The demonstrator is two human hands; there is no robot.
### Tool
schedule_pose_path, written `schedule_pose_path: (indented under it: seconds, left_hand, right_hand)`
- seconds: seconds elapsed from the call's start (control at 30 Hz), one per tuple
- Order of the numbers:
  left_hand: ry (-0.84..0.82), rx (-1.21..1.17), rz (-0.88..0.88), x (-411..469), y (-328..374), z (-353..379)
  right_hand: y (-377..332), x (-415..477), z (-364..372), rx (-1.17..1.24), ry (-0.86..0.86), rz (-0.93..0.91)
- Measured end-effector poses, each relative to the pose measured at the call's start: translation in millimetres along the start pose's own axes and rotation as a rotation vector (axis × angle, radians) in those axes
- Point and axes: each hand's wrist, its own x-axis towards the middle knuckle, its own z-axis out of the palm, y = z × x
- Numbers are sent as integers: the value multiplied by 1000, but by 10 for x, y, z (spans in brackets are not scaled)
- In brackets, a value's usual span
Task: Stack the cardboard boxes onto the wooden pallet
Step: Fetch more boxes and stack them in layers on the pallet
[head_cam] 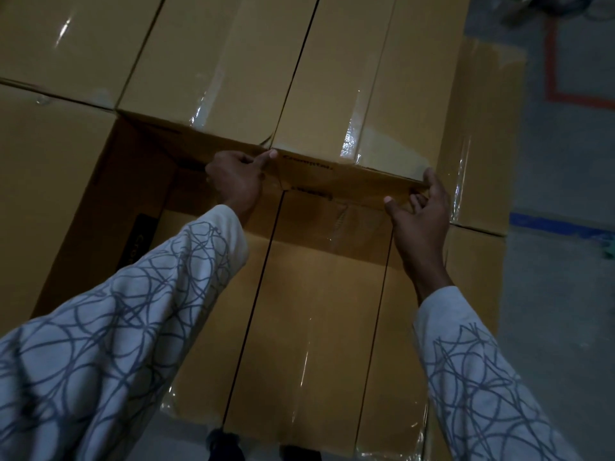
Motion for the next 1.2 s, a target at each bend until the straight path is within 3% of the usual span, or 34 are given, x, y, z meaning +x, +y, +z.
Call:
schedule_pose_path:
  seconds: [0.5, 0.73, 1.0, 1.2]
  left_hand:
    - [-153, -35, 19, 63, -130, -132]
    - [-433, -46, -44, -786, -413, -595]
    - [-466, -91, -258, -1650, -673, -1269]
    - [-540, -101, -335, -2621, -369, -2440]
  right_hand:
    - [54, -169, -14, -247, -98, -25]
    - [-63, -1073, 127, -343, -342, 82]
    - [-351, -2117, -83, -428, -551, 181]
    - [-1224, -2941, -575, -503, -749, 170]
